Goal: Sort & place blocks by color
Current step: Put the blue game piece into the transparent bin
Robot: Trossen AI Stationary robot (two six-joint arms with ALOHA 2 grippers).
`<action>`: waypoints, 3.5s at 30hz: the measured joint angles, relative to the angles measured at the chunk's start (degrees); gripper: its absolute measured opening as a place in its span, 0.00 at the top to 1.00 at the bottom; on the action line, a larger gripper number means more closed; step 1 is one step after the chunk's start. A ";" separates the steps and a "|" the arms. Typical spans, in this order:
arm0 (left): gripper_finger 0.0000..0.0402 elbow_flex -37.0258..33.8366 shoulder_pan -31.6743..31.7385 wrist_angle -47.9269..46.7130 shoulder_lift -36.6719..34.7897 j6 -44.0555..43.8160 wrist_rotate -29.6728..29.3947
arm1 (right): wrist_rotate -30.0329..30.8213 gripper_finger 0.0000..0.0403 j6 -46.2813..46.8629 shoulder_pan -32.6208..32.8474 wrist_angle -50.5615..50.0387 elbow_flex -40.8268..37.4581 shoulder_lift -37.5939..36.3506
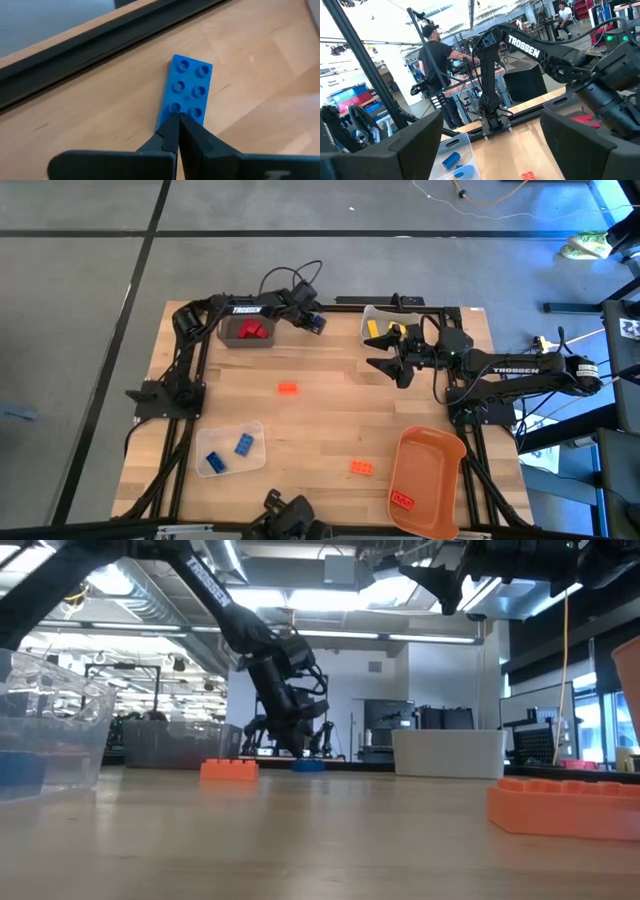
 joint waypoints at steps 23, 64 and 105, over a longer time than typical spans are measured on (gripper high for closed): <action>1.00 -0.17 -9.44 -31.47 -4.92 13.91 7.78 | 0.04 0.17 0.20 0.02 0.05 0.00 0.00; 0.50 -0.13 -22.63 -33.56 -16.37 5.57 -8.59 | 0.02 0.17 -0.10 0.02 -1.30 0.00 0.02; 0.35 -15.75 -26.25 -11.04 -11.37 -9.36 -7.93 | 0.04 0.17 -0.15 0.01 -4.17 0.00 0.07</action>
